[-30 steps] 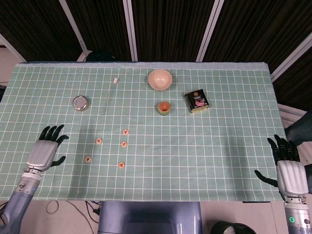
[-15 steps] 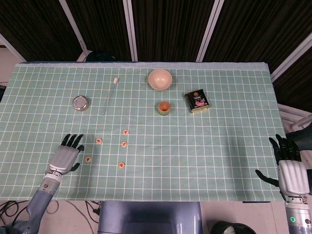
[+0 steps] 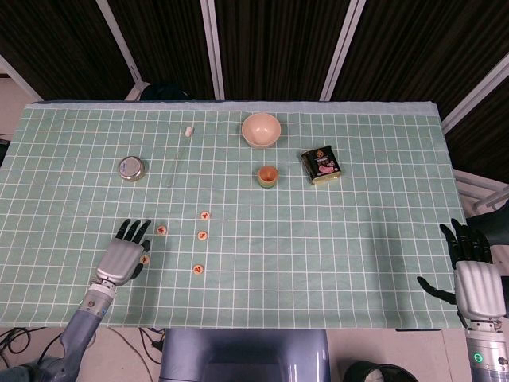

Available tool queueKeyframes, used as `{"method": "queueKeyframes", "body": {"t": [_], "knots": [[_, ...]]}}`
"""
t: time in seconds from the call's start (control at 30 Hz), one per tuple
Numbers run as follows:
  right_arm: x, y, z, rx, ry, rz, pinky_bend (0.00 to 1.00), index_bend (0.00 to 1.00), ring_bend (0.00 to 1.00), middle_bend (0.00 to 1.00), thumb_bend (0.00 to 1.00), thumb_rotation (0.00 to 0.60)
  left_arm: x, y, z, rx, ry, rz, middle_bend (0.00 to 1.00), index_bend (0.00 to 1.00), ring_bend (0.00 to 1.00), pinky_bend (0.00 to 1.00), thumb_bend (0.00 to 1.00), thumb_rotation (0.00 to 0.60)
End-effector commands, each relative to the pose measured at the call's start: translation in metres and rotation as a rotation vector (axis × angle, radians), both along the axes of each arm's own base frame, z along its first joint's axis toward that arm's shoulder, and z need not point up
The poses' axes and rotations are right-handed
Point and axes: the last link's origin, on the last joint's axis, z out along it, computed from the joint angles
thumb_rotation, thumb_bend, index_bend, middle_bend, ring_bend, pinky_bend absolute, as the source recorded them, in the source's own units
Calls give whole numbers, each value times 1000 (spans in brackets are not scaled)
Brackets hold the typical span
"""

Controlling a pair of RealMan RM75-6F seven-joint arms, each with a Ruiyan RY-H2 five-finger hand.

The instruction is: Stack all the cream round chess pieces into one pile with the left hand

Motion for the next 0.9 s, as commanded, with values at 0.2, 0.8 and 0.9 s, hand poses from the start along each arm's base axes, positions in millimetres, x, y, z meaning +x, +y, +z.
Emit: {"method": "queueKeyframes", "body": {"t": [0.2, 0.8, 0.9], "knots": [[0, 0, 0, 0, -1, -1, 0, 90, 1, 14, 232, 600, 3, -1, -5, -7, 12, -13, 16, 470, 0, 0, 297, 600], [0, 0, 0, 1, -4, 0, 0, 90, 1, 14, 232, 600, 3, 0, -3, 7, 14, -16, 30, 515, 0, 0, 323, 600], [0, 0, 0, 1, -6, -1, 0, 90, 1, 14, 232, 600, 11, 7, 7, 43, -9, -27, 30, 516, 0, 0, 323, 600]]}}
